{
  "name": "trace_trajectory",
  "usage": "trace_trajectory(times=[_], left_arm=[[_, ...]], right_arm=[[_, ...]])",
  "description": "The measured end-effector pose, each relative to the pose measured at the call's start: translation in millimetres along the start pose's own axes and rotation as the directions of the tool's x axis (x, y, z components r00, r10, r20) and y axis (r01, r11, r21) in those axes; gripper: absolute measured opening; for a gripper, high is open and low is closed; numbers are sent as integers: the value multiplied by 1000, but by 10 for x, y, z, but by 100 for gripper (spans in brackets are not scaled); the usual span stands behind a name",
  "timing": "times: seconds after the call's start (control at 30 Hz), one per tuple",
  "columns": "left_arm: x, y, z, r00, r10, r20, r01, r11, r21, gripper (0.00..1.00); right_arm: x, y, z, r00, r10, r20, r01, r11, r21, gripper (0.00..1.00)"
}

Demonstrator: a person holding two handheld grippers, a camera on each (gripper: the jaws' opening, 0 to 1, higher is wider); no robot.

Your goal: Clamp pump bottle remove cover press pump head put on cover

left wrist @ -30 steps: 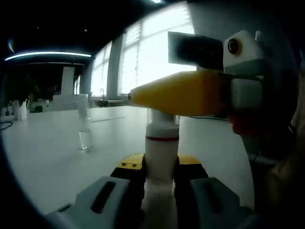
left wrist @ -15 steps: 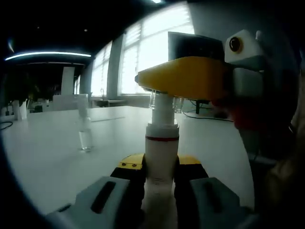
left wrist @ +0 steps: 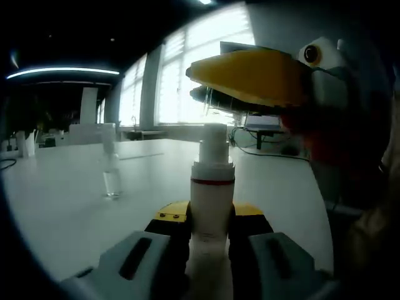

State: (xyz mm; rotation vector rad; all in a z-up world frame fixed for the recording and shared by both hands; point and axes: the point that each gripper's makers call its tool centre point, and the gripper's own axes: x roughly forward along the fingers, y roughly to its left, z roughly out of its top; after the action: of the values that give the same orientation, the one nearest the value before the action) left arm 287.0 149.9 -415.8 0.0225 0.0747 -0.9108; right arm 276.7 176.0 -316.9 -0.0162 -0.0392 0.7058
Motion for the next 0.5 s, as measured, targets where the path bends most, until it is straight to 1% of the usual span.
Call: trace_trajectory(times=[0.17,0.3,0.5], left_arm=[[-1,7,-1,1000,1,0,-1,1000,-2,14],[-1,9,-1,1000,1,0,-1,1000,1,14],[2,15,-3,1000,2,1,-2,1000,2,14]], right_arm=[[-18,-44,48,1000,-10,14,10,1000,1,16],[-37,-94,50,1000,-18,18,18,1000,22,16],[-72,-137,67,999,-28,25,27,999,21,16]])
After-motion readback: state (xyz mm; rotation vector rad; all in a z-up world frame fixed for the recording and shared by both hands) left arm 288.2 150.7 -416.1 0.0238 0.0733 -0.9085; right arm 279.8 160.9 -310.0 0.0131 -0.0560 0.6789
